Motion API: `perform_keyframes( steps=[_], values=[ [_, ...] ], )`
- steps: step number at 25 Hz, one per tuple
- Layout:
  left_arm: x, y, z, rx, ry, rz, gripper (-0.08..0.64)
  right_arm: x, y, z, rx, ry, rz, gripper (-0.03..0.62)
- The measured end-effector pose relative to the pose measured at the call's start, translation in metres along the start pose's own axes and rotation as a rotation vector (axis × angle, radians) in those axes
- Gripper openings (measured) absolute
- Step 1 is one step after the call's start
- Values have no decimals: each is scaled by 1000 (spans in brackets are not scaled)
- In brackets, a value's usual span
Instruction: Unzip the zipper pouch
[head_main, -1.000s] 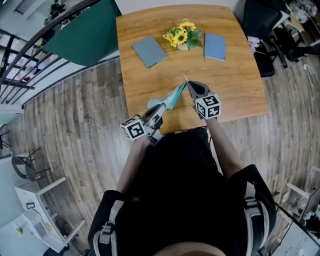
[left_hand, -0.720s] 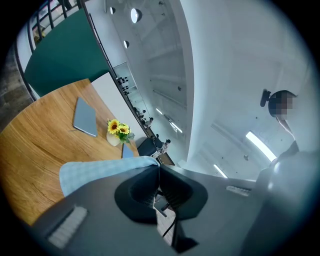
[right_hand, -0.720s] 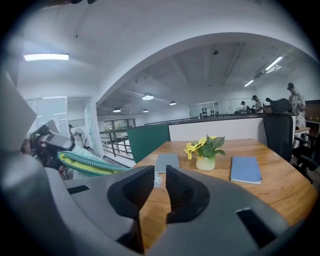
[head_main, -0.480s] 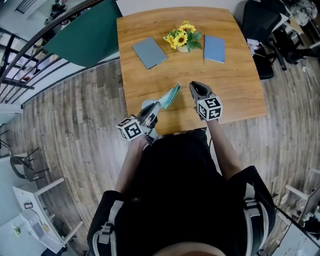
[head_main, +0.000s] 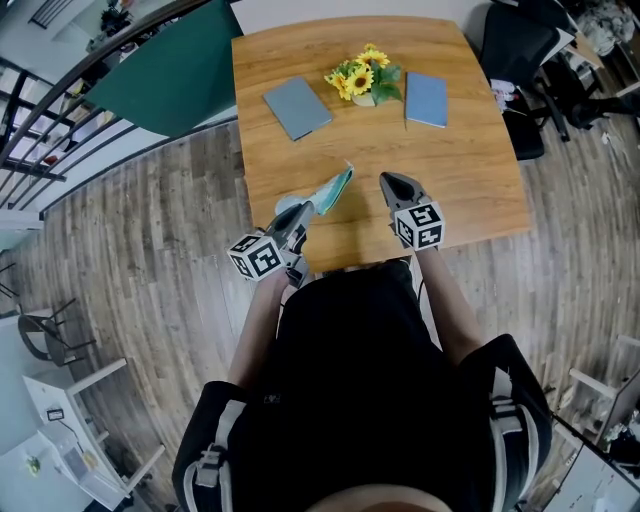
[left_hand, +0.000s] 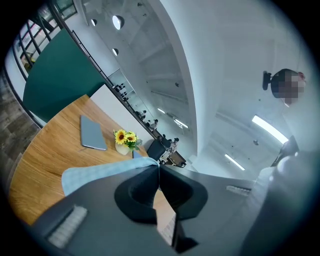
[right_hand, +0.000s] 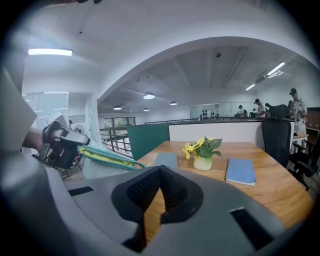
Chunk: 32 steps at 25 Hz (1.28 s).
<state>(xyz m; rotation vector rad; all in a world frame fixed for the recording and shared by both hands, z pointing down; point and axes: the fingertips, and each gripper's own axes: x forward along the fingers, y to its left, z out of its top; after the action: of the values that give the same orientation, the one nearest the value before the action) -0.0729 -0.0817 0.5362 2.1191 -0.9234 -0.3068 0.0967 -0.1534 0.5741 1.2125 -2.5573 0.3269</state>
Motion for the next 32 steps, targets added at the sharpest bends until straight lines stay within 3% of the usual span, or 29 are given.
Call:
perform_keyframes(
  steps=[32],
  values=[
    [-15, 27, 14, -1, -31, 71, 2, -6, 14, -29, -10, 75, 10, 3]
  ],
)
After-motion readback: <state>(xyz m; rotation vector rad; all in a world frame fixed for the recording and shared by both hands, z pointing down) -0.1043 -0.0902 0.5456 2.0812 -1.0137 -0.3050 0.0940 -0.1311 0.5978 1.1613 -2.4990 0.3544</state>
